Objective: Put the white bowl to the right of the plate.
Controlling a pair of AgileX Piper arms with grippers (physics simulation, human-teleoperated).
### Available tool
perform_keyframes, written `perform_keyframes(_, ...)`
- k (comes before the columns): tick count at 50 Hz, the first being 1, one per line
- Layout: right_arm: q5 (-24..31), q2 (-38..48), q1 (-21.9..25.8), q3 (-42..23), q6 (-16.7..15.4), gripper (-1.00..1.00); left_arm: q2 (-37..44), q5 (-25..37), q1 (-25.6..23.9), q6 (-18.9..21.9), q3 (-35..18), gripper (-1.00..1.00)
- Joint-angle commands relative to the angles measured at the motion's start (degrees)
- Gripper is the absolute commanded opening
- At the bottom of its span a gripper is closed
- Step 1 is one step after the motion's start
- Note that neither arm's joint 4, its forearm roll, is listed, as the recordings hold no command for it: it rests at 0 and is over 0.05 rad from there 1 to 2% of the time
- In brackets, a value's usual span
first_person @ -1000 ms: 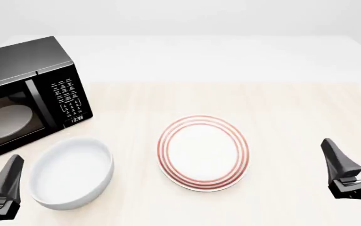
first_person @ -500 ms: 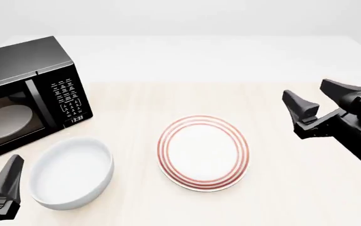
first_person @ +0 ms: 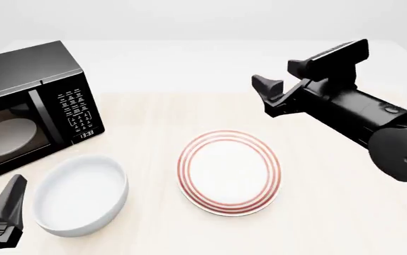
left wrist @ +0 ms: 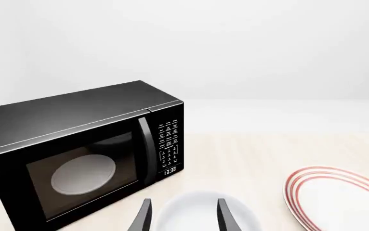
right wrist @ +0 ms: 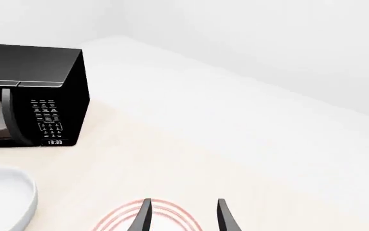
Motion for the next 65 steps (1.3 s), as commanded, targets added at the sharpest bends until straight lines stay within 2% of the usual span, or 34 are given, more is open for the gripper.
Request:
perform_keyframes(1,1.1,8.0,5.5,-8.1,0.4,1.00,0.0,0.0,0.0,0.0,0.0,1.00)
perform_keyframes(14,2.7,16.1,12.0,-14.9,0.6,1.00,0.0,0.0,0.0,0.0,0.0,1.00)
perform_keyframes(16,3.0,17.0,12.5,-15.6,-0.2,1.00,0.0,0.0,0.0,0.0,0.0,1.00)
perform_keyframes(23,4.0,20.6,14.8,-18.8,0.7,1.00,0.0,0.0,0.0,0.0,0.0,1.00)
perform_keyframes(25,6.8,23.7,14.7,-21.9,0.4,1.00,0.0,0.0,0.0,0.0,0.0,1.00)
perform_keyframes(27,5.8,23.5,15.6,-22.1,0.5,1.00,0.0,0.0,0.0,0.0,0.0,1.00)
perform_keyframes(32,7.3,25.5,16.5,-25.4,2.0,1.00,0.0,0.0,0.0,0.0,0.0,1.00)
perform_keyframes(46,10.9,32.7,21.5,-34.0,3.0,1.00,0.0,0.0,0.0,0.0,0.0,1.00)
perform_keyframes(65,13.9,39.7,25.7,-41.7,5.1,1.00,0.0,0.0,0.0,0.0,0.0,1.00)
